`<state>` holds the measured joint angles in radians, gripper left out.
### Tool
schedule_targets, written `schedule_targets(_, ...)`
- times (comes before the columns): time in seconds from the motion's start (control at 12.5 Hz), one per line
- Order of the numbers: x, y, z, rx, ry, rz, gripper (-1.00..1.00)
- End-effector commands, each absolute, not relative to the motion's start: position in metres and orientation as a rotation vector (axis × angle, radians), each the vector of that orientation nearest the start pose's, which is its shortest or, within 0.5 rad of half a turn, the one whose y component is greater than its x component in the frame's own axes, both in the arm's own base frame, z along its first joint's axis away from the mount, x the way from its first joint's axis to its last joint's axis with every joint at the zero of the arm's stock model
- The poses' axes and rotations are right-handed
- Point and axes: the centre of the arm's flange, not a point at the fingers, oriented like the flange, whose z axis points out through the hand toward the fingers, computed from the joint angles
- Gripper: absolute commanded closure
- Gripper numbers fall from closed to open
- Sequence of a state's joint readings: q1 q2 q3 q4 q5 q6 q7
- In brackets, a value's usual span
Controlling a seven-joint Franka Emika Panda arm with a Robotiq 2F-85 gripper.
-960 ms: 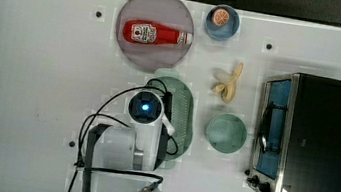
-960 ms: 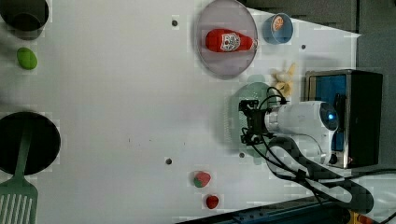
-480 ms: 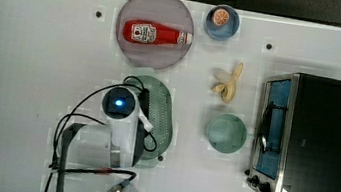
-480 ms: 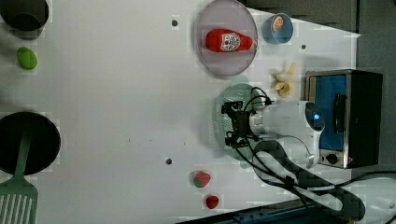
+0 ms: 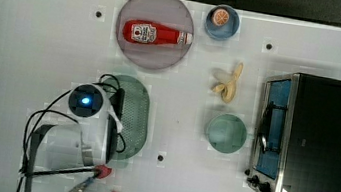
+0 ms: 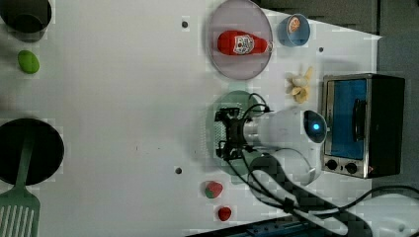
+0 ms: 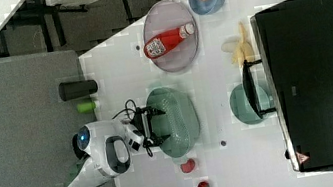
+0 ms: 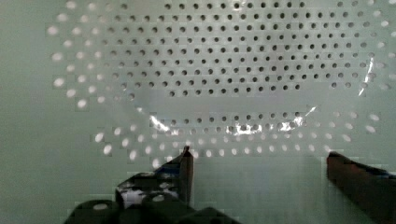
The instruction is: Drag strainer right to left.
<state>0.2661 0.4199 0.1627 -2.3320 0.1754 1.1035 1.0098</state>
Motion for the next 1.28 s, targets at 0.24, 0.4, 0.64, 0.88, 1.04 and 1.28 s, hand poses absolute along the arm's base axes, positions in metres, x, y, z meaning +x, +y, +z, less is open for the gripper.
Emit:
schedule_targets(0.24, 0.465, 0.284, 0.160, -2.173, 2.224, 0.236, -1.00)
schedule_targets(0.4, 0.466, 0.307, 0.159, -2.170, 2.213, 0.239, -1.00)
schedule_targets(0.64, 0.465, 0.338, 0.155, -2.196, 2.167, 0.246, -1.00)
schedule_targets(0.88, 0.465, 0.366, 0.154, -2.166, 2.174, 0.252, -1.00)
schedule_targets(1.04, 0.465, 0.386, 0.155, -2.118, 2.205, 0.258, -1.00)
schedule_targets(1.28, 0.463, 0.412, 0.151, -2.133, 2.170, 0.265, -1.00)
